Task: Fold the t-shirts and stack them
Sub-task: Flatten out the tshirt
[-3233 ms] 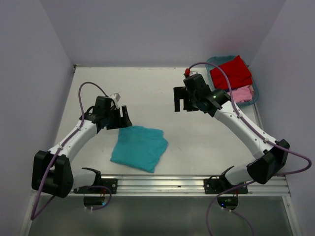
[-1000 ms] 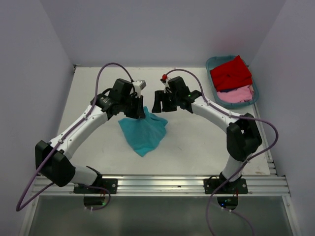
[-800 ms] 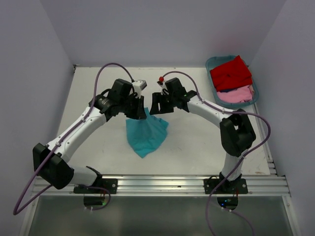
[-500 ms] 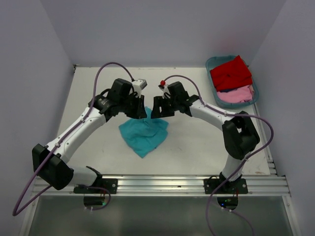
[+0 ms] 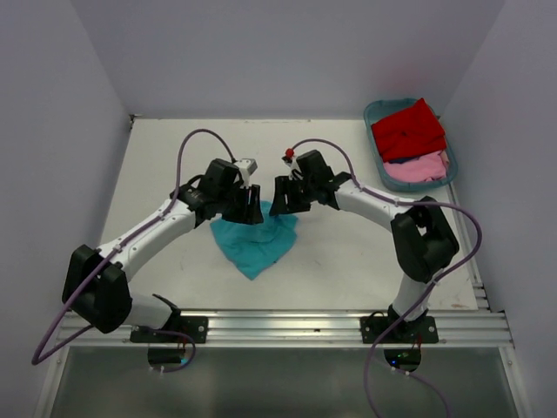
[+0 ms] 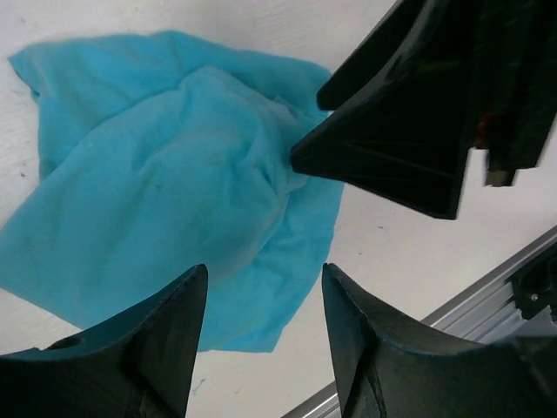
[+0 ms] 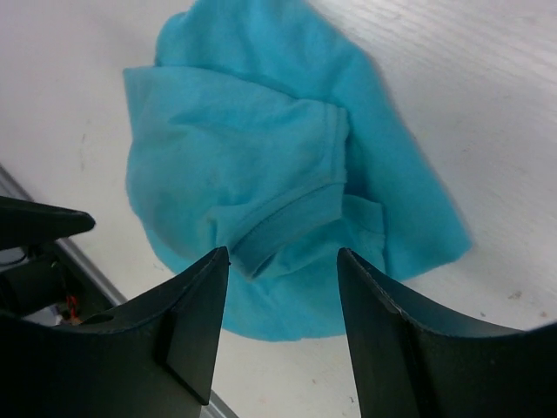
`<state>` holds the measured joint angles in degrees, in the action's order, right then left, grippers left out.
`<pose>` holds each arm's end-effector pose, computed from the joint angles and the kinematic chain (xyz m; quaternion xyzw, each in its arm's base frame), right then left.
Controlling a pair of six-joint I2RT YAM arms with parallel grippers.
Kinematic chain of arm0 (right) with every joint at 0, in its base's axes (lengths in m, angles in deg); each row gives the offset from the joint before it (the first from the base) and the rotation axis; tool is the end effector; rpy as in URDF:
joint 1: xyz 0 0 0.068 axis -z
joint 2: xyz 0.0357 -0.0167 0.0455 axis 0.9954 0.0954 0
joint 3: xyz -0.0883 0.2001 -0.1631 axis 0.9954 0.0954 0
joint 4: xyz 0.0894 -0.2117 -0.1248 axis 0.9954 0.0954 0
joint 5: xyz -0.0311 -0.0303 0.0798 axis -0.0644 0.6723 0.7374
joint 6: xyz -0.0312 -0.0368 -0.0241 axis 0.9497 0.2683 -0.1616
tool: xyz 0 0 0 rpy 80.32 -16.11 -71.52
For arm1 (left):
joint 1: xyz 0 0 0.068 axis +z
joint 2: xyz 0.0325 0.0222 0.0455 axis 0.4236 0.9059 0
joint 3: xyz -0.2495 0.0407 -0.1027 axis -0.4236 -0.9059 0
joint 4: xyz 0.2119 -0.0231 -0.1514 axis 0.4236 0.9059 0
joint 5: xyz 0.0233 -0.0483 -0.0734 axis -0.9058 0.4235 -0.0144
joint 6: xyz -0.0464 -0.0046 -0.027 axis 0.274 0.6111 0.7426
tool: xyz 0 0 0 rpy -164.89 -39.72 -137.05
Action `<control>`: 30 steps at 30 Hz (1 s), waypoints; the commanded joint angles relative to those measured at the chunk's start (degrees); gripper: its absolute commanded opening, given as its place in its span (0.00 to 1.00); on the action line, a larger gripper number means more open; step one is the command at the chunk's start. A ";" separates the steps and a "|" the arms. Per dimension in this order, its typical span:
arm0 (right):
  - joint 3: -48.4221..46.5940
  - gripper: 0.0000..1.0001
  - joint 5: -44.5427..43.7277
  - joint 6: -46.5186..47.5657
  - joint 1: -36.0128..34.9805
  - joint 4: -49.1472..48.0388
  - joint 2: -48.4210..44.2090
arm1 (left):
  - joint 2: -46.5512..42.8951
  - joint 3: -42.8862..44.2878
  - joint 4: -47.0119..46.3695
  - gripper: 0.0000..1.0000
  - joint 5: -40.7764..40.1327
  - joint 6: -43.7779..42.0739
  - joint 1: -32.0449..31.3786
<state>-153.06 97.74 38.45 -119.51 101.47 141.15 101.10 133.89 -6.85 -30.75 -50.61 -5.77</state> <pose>0.3141 0.2359 0.2155 -0.1381 0.9063 0.3330 0.2206 0.2440 -0.1538 0.2711 0.0961 0.9294 -0.2386 0.2646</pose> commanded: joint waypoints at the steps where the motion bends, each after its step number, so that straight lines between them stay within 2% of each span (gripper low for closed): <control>1: 0.83 0.57 -12.57 -3.53 0.09 2.60 -6.90 | 3.08 -2.35 -8.56 0.60 1.01 1.32 -0.28; 3: 3.03 0.58 -25.82 -5.13 0.09 4.98 -10.96 | 5.27 -2.79 -10.93 0.60 1.98 1.14 -0.63; 7: 5.67 0.60 -36.60 -6.10 0.09 9.11 -20.45 | 7.74 -2.00 -14.80 0.60 2.69 0.27 -1.51; 11: 6.73 0.60 -39.60 -5.58 0.61 11.14 -23.02 | 12.47 2.03 -14.99 0.60 1.72 -0.70 -3.00; 18: 7.78 0.60 -37.06 -5.40 1.41 11.59 -22.14 | 20.48 8.72 -12.79 0.60 -5.56 -2.63 -7.31; 21: 7.96 0.59 -36.53 -5.31 1.58 11.41 -22.14 | 23.56 10.13 -11.38 0.49 -9.86 -3.07 -8.46; 22: 8.05 0.59 -36.35 -5.23 1.58 11.15 -22.23 | 24.08 10.13 -11.20 0.37 -10.84 -3.16 -8.63; 26: 8.40 0.58 -35.65 -5.05 2.02 11.15 -22.75 | 25.14 9.69 -9.54 0.10 -16.73 -3.25 -9.07; 28: 8.57 0.57 -35.30 -5.14 2.37 11.15 -23.28 | 25.23 9.60 -8.75 0.00 -19.46 -3.25 -9.07; 30: 8.75 0.57 -35.38 -5.14 2.46 11.15 -23.72 | 24.97 9.34 -8.22 0.00 -20.60 -3.43 -9.16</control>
<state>-144.76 62.35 33.77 -117.50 112.70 119.38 126.48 142.10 -16.12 -45.50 -53.17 -14.77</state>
